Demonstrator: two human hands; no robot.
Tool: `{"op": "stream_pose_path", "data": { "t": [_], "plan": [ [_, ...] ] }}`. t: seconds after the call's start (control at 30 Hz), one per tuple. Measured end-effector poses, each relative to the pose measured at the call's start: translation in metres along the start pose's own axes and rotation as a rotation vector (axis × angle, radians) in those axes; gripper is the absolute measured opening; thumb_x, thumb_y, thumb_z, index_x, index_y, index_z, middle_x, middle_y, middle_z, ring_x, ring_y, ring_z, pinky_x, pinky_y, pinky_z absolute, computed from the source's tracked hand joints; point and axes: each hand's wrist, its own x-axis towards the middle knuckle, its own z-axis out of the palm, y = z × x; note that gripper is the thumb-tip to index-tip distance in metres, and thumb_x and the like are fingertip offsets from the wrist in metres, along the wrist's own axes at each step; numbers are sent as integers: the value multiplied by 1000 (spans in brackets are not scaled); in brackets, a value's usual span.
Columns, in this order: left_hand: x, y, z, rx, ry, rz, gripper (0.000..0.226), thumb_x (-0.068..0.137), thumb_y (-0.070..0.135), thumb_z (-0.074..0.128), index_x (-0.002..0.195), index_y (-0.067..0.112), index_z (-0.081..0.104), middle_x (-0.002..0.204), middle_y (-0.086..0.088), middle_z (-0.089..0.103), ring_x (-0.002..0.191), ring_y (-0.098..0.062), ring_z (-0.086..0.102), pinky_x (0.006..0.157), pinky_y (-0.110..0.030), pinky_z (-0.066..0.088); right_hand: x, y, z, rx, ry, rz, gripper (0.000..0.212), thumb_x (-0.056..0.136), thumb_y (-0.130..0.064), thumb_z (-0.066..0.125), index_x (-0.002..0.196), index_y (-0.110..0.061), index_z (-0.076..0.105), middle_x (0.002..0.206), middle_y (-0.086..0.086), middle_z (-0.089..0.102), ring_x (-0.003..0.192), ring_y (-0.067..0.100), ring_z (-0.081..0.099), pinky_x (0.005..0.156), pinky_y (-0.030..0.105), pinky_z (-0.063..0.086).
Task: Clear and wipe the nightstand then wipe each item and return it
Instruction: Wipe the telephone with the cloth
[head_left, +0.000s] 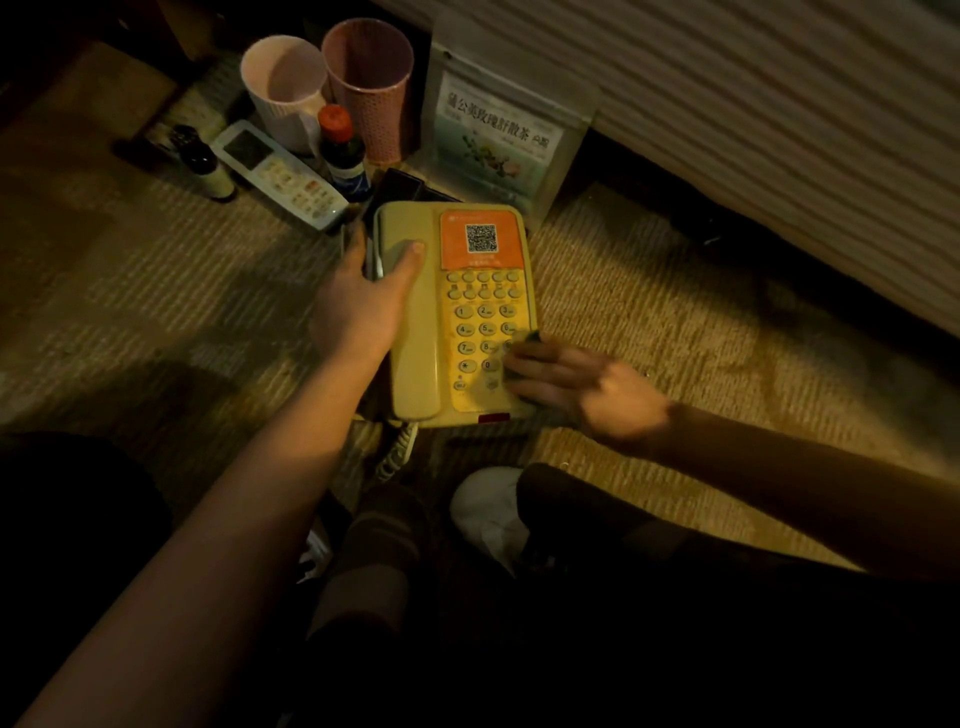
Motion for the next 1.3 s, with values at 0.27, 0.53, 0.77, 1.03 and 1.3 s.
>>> {"op": "stream_pose_path", "data": {
  "t": [0.27,0.53,0.77,1.03,1.3],
  "plan": [
    [-2,5,0,25,8,-8,76,81,70,50,146,44,21,141,5,49,125,-23,50,104,-48,39,99,43,-20,97,124,660,46,92,-17,54,137,-21,47,149,3,38,137,22,33,112,40,30],
    [-3,1,-1,26,-31,4,85,70,80,44,143,52,12,142,0,47,124,-28,50,103,-54,38,-20,-43,28,345,123,338,37,93,-22,45,124,-12,60,139,7,49,135,19,38,114,30,27],
    [-2,5,-4,23,-42,-22,86,69,82,42,142,55,6,143,1,46,125,-30,48,104,-55,37,21,11,4,428,204,425,37,90,-10,45,124,-9,59,138,10,50,130,18,43,109,30,36],
    [-2,9,-3,78,-38,-18,75,86,69,42,146,50,1,150,-1,37,130,-32,42,106,-50,33,84,51,-7,749,447,916,39,94,-1,48,127,-20,56,132,4,55,124,18,49,105,33,41],
    [2,5,2,165,-28,-16,73,86,73,32,143,53,-6,152,-8,32,131,-38,40,106,-58,30,6,-49,33,1035,565,972,34,92,-1,53,117,-24,56,117,-7,62,112,1,57,92,19,48]
  ]
}}
